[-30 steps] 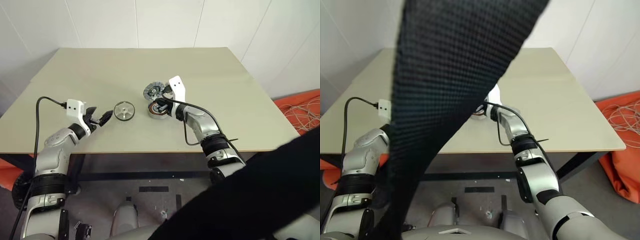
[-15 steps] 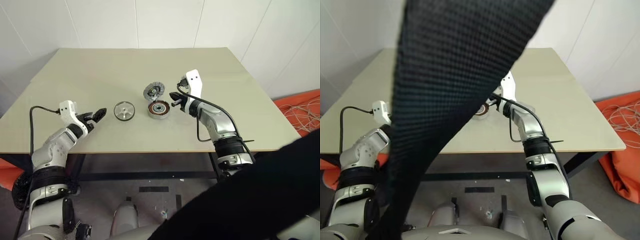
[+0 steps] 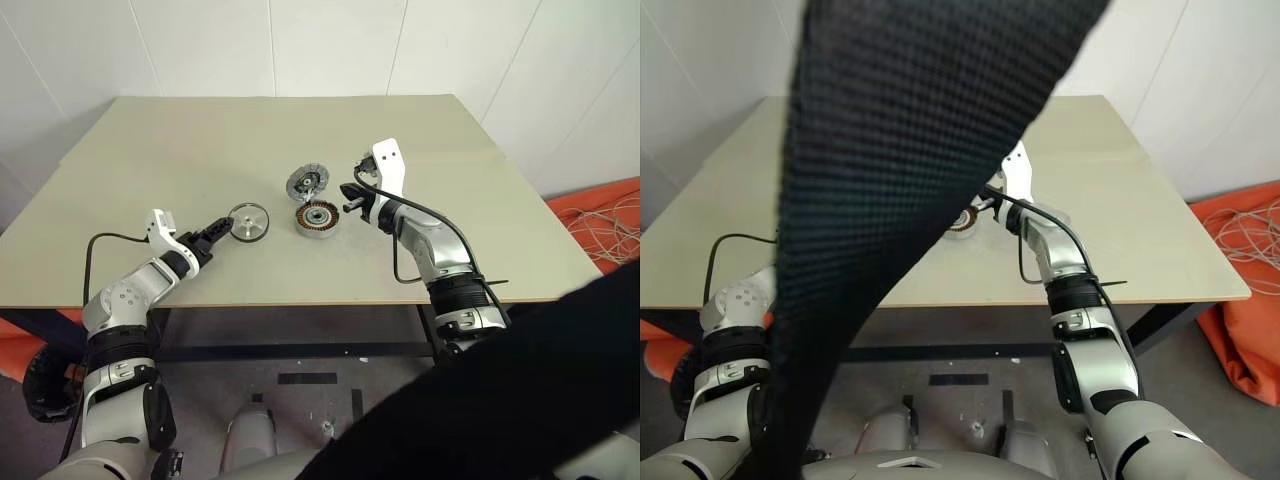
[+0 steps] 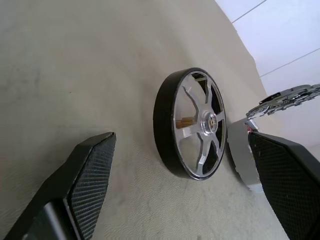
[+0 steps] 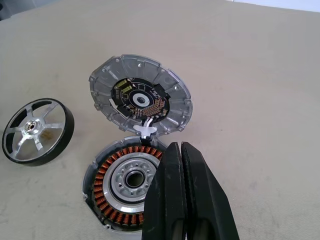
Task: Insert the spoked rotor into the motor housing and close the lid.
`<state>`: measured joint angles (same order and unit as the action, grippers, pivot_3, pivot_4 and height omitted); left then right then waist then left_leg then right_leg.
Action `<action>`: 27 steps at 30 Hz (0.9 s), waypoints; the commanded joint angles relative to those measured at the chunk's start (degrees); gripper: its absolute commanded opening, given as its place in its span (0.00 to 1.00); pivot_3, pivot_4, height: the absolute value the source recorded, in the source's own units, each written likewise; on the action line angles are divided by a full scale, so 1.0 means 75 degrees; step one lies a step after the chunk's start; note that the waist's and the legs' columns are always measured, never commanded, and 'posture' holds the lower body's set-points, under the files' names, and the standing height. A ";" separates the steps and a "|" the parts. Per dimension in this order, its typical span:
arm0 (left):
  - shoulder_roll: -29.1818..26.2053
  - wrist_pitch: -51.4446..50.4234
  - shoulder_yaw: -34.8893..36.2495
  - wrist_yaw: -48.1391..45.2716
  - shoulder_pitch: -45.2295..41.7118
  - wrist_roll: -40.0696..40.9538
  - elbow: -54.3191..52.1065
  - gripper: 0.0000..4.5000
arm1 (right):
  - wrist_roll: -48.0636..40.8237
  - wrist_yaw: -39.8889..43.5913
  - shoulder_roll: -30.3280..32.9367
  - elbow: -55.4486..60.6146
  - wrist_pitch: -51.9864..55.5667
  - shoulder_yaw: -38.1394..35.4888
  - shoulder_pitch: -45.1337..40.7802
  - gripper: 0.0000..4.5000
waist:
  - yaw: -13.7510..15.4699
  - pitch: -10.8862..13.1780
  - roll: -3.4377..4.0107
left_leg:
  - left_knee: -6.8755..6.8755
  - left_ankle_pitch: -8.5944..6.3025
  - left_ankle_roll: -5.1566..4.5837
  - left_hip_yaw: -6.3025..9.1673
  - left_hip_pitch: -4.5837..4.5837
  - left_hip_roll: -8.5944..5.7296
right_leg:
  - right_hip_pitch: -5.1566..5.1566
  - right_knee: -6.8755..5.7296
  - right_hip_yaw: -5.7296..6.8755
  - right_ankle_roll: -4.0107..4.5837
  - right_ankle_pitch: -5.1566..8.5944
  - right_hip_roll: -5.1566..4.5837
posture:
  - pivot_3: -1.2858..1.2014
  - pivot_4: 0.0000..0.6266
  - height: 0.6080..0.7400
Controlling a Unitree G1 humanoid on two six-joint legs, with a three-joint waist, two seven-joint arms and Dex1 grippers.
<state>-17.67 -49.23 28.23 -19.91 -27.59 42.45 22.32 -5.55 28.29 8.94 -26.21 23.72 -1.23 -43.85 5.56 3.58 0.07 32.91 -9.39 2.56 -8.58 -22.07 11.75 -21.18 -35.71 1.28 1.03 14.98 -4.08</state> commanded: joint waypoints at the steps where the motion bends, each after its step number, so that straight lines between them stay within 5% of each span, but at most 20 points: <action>1: 0.0010 0.0152 -0.0026 0.0216 -0.0302 -0.0142 0.0269 1.00 | -0.0109 -0.0062 0.0046 0.0174 -0.0206 -0.0045 -0.0158 0.00 | 0.0011 0.0000 0.0000 | 0.0000 0.0000 0.0000 0.0001 0.0001 0.0000 | 0.0001 0.0000 0.0001 0.0000 0.0000 0.0000 | 0.52 0.00 1.00; 27: 0.0819 0.0284 0.0218 -0.0077 -0.0593 0.0469 0.0500 1.00 | -0.0093 -0.0094 0.0037 0.0170 -0.0313 0.0013 -0.0086 0.00 | 0.0047 0.0000 0.0000 | 0.0001 0.0007 0.0011 0.0001 0.0005 -0.0008 | 0.0013 0.0004 0.0007 -0.0002 -0.0001 -0.0014 | 0.52 0.00 1.00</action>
<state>-11.38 -48.64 29.15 -19.99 -30.47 45.08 25.91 -5.55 27.71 8.94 -26.22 22.67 -1.08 -43.85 5.91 3.58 0.07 32.92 -9.33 2.64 -8.57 -22.03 11.69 -21.08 -35.68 1.34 1.02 14.98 -4.19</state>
